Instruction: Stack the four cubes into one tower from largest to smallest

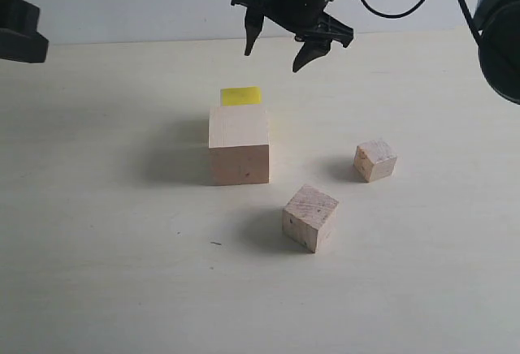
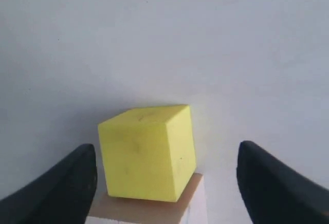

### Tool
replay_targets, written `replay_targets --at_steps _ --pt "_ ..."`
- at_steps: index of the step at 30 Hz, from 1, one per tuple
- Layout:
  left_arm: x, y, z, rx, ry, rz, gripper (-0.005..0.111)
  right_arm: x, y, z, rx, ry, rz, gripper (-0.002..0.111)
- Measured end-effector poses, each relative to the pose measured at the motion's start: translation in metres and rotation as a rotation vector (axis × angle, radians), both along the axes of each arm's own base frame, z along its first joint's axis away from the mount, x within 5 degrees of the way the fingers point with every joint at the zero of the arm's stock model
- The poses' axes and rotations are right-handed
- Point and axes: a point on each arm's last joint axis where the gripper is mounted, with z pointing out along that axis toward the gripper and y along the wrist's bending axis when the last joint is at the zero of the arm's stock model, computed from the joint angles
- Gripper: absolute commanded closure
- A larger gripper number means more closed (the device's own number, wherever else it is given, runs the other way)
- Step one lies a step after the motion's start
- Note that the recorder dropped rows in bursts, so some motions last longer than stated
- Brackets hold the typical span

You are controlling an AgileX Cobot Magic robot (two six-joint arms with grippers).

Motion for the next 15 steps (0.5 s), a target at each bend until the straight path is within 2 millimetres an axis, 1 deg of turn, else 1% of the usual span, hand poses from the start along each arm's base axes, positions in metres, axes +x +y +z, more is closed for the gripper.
replay_targets --at_steps 3,6,9,13,14,15 --pt "0.021 -0.007 -0.018 0.006 0.049 0.0 0.107 0.0 -0.002 0.004 -0.021 -0.02 0.01 0.045" --pt "0.042 -0.013 -0.035 0.026 0.104 -0.001 0.107 0.001 -0.005 0.006 -0.052 -0.044 0.033 0.058" --pt "0.06 -0.019 -0.049 0.04 0.147 -0.001 0.107 0.001 -0.006 0.005 -0.078 -0.059 0.056 0.075" --pt "0.082 -0.026 -0.062 0.05 0.178 -0.004 0.107 0.002 -0.009 0.005 -0.104 -0.081 0.102 0.105" --pt "0.089 -0.028 -0.064 0.051 0.18 -0.005 0.107 0.003 -0.009 0.005 -0.118 -0.09 0.118 0.108" --pt "0.095 -0.029 -0.065 0.048 0.178 -0.007 0.107 0.003 -0.01 0.005 -0.131 -0.098 0.134 0.108"
